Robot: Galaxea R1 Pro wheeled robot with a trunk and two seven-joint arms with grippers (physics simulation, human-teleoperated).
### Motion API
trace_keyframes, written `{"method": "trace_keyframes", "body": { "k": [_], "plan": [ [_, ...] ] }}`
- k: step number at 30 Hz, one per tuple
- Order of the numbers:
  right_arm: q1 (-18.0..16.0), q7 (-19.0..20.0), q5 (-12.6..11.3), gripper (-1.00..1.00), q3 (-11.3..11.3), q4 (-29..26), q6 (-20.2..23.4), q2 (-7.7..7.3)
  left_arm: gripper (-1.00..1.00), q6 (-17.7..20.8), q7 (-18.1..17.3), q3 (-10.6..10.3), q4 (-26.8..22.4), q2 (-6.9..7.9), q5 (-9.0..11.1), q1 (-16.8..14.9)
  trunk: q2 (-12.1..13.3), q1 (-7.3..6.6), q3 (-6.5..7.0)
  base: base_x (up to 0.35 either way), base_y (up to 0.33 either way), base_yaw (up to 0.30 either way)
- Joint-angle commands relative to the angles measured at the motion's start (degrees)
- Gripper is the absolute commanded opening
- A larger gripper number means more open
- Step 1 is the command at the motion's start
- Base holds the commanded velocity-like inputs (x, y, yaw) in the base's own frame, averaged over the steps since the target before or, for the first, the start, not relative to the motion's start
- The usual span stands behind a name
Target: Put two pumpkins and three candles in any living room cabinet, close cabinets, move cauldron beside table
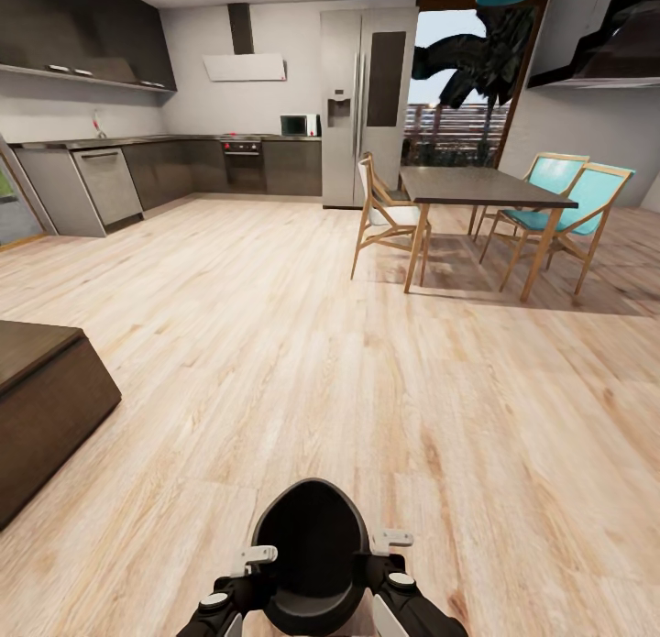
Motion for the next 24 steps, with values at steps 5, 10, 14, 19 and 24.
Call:
{"method": "trace_keyframes", "body": {
  "k": [5, 10, 14, 19, 24],
  "plan": [
    [-0.04, -0.47, 0.04, -1.00, 0.24, -0.13, 0.24, 0.00, -1.00, 0.27, 0.44, -0.64, 0.22, 0.05, 0.78, 0.04, -0.01, 0.00, -0.05, 0.000, 0.000, 0.000],
    [-0.04, -0.37, 0.04, -1.00, 0.24, -0.19, 0.23, 0.00, -1.00, 0.29, 0.44, -0.62, 0.22, 0.05, 0.82, 0.04, -0.01, 0.00, -0.05, 0.000, 0.000, 0.000],
    [-0.04, 0.29, 0.04, -1.00, 0.24, -0.20, 0.31, 0.00, -1.00, 0.32, 0.44, -0.63, 0.22, 0.05, 0.86, 0.04, 0.00, -0.03, 0.17, 0.000, 0.000, 0.000],
    [-0.04, 0.24, 0.04, -1.00, 0.24, -0.13, 0.39, 0.00, -1.00, 0.31, 0.44, -0.62, 0.22, 0.05, 0.86, 0.04, 0.04, -0.11, 0.83, 0.000, 0.000, 0.000],
    [-0.04, 0.24, 0.04, -1.00, 0.24, -0.12, 0.41, 0.00, -1.00, 0.31, 0.44, -0.62, 0.22, 0.05, 0.86, 0.04, 0.04, -0.11, 0.83, 0.000, 0.000, 0.000]
  ]
}}
